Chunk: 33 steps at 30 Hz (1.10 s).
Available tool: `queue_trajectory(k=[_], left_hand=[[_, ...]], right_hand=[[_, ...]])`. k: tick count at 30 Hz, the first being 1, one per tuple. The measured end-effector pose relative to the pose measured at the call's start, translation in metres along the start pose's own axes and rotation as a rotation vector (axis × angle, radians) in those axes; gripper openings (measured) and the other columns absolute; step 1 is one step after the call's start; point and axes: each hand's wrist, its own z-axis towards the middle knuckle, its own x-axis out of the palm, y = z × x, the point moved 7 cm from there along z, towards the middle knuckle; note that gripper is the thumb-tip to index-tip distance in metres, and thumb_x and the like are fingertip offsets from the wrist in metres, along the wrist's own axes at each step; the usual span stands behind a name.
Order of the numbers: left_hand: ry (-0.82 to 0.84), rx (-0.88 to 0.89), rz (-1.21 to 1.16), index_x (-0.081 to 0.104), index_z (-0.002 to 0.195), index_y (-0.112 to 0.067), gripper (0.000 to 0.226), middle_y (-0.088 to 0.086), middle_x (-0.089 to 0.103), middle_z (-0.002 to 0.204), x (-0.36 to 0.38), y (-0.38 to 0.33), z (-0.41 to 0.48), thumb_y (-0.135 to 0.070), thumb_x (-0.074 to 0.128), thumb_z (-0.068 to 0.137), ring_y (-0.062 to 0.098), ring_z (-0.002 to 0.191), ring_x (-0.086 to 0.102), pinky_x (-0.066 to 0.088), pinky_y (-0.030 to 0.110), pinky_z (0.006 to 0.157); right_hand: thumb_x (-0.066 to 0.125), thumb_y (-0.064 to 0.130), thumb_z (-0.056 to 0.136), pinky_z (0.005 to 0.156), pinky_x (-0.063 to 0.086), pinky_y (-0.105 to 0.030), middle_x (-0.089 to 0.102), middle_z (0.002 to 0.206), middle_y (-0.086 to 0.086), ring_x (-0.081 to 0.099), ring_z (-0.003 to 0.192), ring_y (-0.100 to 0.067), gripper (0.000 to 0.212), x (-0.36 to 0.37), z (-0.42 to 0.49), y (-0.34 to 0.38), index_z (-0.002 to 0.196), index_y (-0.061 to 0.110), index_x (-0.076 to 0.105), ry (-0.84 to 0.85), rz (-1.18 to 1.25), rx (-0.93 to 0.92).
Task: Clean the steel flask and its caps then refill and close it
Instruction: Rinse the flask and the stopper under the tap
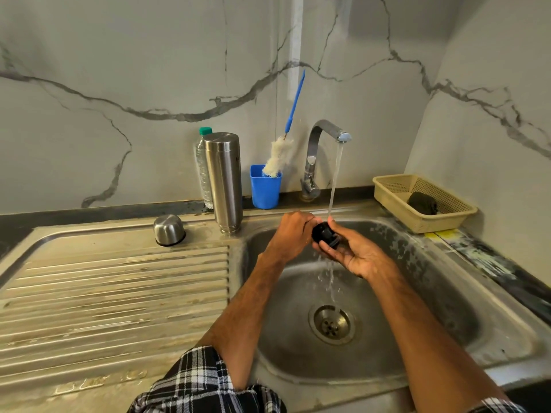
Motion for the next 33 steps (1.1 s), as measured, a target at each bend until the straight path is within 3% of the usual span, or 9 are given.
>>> queue_trajectory(k=[2, 6, 11, 13, 15, 18, 20, 28, 33], left_hand=[[-0.048, -0.082, -0.088, 0.068, 0.084, -0.002, 0.033, 0.011, 0.066, 0.076, -0.005, 0.008, 0.001, -0.021, 0.052, 0.106, 0.022, 0.07, 0.063, 0.049, 0.024, 0.063], [-0.07, -0.161, -0.174, 0.069, 0.081, -0.01, 0.029, -0.005, 0.063, 0.067, -0.009, 0.011, 0.002, -0.028, 0.06, 0.101, -0.001, 0.057, 0.059, 0.048, 0.012, 0.058], [-0.197, -0.282, -0.175, 0.071, 0.068, -0.005, 0.036, 0.007, 0.067, 0.06, -0.006, 0.026, 0.003, -0.024, 0.066, 0.098, 0.012, 0.053, 0.059, 0.048, 0.021, 0.055], [-0.221, -0.329, -0.211, 0.074, 0.072, -0.002, 0.034, 0.009, 0.07, 0.064, -0.001, 0.03, 0.002, -0.024, 0.066, 0.098, 0.02, 0.056, 0.065, 0.053, 0.024, 0.057], [-0.198, -0.353, -0.256, 0.075, 0.081, -0.001, 0.03, 0.005, 0.072, 0.068, 0.005, 0.03, 0.002, -0.024, 0.066, 0.098, 0.015, 0.057, 0.067, 0.056, 0.022, 0.058], [-0.147, -0.314, -0.261, 0.074, 0.106, -0.008, 0.014, -0.001, 0.073, 0.086, 0.013, 0.025, 0.004, -0.017, 0.065, 0.098, 0.007, 0.072, 0.068, 0.056, 0.017, 0.067], [-0.126, -0.246, -0.244, 0.07, 0.119, -0.014, 0.022, 0.001, 0.075, 0.102, 0.014, 0.019, 0.006, -0.014, 0.064, 0.098, 0.009, 0.084, 0.069, 0.056, 0.017, 0.075], [-0.151, -0.125, -0.164, 0.078, 0.105, -0.01, 0.014, 0.002, 0.077, 0.098, 0.004, 0.011, 0.006, -0.011, 0.072, 0.092, -0.011, 0.076, 0.061, 0.047, 0.001, 0.072], [-0.137, -0.115, -0.155, 0.078, 0.103, -0.012, 0.013, 0.0, 0.077, 0.098, 0.004, 0.011, 0.007, -0.013, 0.074, 0.091, -0.006, 0.081, 0.064, 0.048, 0.004, 0.073]], right_hand=[[0.078, 0.025, 0.085, 0.065, 0.064, -0.032, 0.072, 0.105, -0.029, 0.074, 0.09, -0.038, 0.046, 0.002, -0.002, 0.0, 0.118, -0.004, 0.065, 0.027, -0.004, 0.013], [0.075, 0.03, 0.089, 0.06, 0.063, -0.033, 0.071, 0.112, -0.027, 0.074, 0.094, -0.037, 0.047, 0.002, -0.001, 0.005, 0.122, 0.0, 0.062, 0.036, -0.06, -0.051], [0.071, 0.031, 0.091, 0.078, 0.063, -0.041, 0.073, 0.111, -0.022, 0.073, 0.099, -0.036, 0.046, 0.006, 0.003, 0.009, 0.126, 0.003, 0.06, 0.086, -0.325, -0.169], [0.072, 0.021, 0.091, 0.075, 0.063, -0.037, 0.074, 0.109, -0.021, 0.074, 0.095, -0.032, 0.044, 0.003, 0.004, 0.013, 0.127, -0.001, 0.059, 0.086, -0.323, -0.218], [0.072, 0.021, 0.091, 0.069, 0.063, -0.031, 0.074, 0.106, -0.021, 0.075, 0.086, -0.026, 0.043, -0.002, 0.005, 0.016, 0.125, -0.004, 0.062, 0.049, -0.317, -0.25], [0.072, 0.027, 0.091, 0.066, 0.061, -0.028, 0.074, 0.106, -0.022, 0.073, 0.078, -0.021, 0.041, -0.01, 0.008, 0.019, 0.12, -0.001, 0.066, 0.004, -0.311, -0.262], [0.072, 0.029, 0.091, 0.065, 0.06, -0.027, 0.074, 0.105, -0.022, 0.071, 0.076, -0.021, 0.038, -0.013, 0.009, 0.02, 0.116, 0.001, 0.068, -0.011, -0.292, -0.255], [0.072, 0.043, 0.088, 0.056, 0.056, -0.024, 0.076, 0.099, -0.019, 0.07, 0.07, -0.018, 0.043, -0.018, 0.008, 0.021, 0.114, 0.008, 0.066, -0.087, -0.326, -0.273], [0.071, 0.048, 0.087, 0.06, 0.055, -0.027, 0.077, 0.096, -0.015, 0.071, 0.075, -0.02, 0.047, -0.019, 0.008, 0.024, 0.112, 0.009, 0.069, -0.139, -0.404, -0.324]])
